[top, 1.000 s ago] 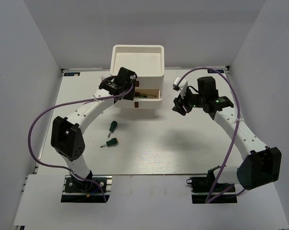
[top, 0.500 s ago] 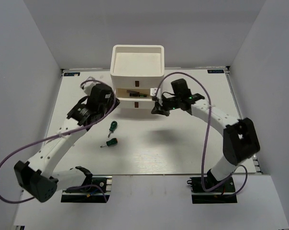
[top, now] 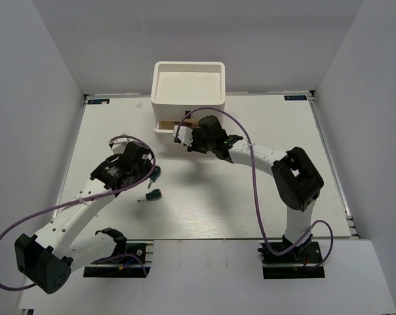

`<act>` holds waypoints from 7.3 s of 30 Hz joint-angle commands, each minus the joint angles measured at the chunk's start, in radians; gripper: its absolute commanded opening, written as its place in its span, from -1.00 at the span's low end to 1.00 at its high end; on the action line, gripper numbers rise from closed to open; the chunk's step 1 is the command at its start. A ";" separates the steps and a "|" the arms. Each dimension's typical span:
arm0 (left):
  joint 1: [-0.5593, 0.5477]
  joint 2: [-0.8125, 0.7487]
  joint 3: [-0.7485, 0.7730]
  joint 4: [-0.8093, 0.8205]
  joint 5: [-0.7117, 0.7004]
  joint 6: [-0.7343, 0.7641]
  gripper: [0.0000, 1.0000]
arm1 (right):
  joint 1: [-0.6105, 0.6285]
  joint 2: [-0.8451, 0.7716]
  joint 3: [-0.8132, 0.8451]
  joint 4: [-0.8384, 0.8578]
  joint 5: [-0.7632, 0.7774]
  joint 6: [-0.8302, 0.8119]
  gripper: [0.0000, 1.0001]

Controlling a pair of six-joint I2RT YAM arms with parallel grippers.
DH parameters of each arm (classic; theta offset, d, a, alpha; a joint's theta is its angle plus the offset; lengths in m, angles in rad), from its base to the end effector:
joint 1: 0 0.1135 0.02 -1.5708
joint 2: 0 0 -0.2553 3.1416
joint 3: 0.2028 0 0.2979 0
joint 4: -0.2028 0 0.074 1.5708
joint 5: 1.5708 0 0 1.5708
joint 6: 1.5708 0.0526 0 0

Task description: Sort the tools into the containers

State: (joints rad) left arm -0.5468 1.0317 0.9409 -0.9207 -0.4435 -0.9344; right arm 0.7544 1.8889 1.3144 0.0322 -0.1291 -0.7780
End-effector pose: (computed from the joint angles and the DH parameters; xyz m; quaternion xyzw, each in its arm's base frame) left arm 0.2248 -0.1104 0.2629 -0.2401 0.9084 -0.0257 0.3414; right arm 0.3491 0.3374 0.1827 -0.6253 0.6041 0.0504 0.4915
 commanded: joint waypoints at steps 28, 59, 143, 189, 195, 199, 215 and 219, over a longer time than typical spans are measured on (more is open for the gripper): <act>0.002 0.074 -0.085 0.132 0.000 0.051 0.59 | -0.018 0.091 0.126 0.199 0.267 -0.037 -1.00; -0.038 0.748 0.162 1.040 0.051 0.444 0.35 | -0.340 -0.479 -0.337 -0.206 -0.104 0.690 0.36; -0.235 0.860 0.031 1.216 -0.245 0.473 -0.99 | -0.515 -0.436 -0.342 -0.201 -0.259 0.715 0.23; -0.125 1.018 0.251 1.273 -0.198 0.643 -1.00 | -0.523 -0.425 -0.337 -0.213 -0.251 0.694 0.23; -0.125 0.990 0.205 1.301 -0.189 0.643 -1.00 | -0.524 -0.430 -0.337 -0.213 -0.253 0.692 0.23; -0.136 0.966 0.179 1.310 -0.179 0.634 -1.00 | -0.526 -0.427 -0.339 -0.215 -0.260 0.691 0.23; -0.195 0.834 -0.004 1.290 -0.179 0.571 -1.00 | -0.523 -0.439 -0.342 -0.209 -0.313 0.652 0.24; -0.215 0.800 -0.037 1.268 -0.190 0.549 -1.00 | -0.526 -0.436 -0.334 -0.206 -0.328 0.654 0.24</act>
State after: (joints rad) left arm -0.7437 1.8896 0.9333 0.4324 -0.6224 -0.3592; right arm 0.2356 1.4620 0.9649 -0.1852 -0.4232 -0.1093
